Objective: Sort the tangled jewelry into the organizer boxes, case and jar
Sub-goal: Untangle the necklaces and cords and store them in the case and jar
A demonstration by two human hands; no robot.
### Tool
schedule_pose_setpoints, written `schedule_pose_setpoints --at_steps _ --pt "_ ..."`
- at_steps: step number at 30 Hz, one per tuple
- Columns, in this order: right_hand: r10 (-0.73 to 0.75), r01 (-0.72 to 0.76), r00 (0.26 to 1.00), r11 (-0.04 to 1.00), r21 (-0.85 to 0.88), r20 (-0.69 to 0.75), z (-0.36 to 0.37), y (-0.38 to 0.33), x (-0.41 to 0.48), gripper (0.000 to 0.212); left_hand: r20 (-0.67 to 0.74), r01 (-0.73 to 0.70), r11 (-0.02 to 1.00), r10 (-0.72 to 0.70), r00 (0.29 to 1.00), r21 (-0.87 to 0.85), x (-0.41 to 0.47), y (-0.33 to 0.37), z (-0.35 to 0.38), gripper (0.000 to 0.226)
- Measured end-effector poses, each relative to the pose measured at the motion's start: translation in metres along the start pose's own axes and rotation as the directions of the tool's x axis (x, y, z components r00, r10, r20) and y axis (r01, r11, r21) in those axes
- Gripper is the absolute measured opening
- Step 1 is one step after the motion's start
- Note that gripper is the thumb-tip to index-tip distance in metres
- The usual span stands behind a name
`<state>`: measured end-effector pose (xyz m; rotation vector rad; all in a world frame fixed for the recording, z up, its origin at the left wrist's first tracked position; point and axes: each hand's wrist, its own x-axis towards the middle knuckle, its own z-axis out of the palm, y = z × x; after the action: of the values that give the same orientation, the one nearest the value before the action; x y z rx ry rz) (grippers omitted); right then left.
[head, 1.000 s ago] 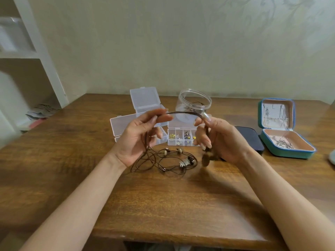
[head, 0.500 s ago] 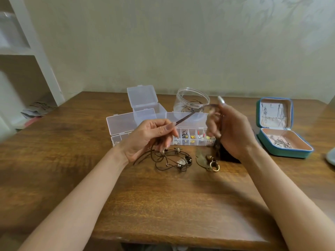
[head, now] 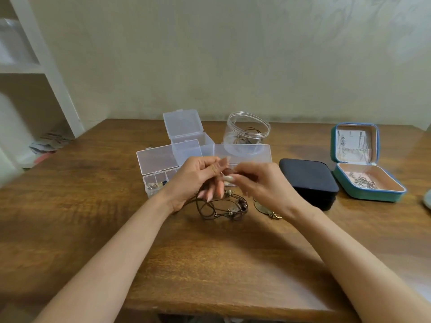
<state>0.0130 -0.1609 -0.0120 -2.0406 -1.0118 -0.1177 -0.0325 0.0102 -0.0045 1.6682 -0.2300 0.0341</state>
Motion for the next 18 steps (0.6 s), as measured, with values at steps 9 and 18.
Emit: schedule_pose_setpoints --at_steps 9,18 --pt "0.337 -0.079 0.847 0.846 0.528 -0.412 -0.026 0.009 0.005 0.028 0.032 -0.053 0.965 0.064 0.997 -0.256 -0.004 0.003 -0.005 0.035" --pt "-0.197 0.214 0.816 0.976 -0.033 -0.544 -0.017 -0.002 -0.006 0.054 -0.069 -0.114 0.986 0.106 0.992 -0.122 -0.002 0.001 -0.005 0.021"
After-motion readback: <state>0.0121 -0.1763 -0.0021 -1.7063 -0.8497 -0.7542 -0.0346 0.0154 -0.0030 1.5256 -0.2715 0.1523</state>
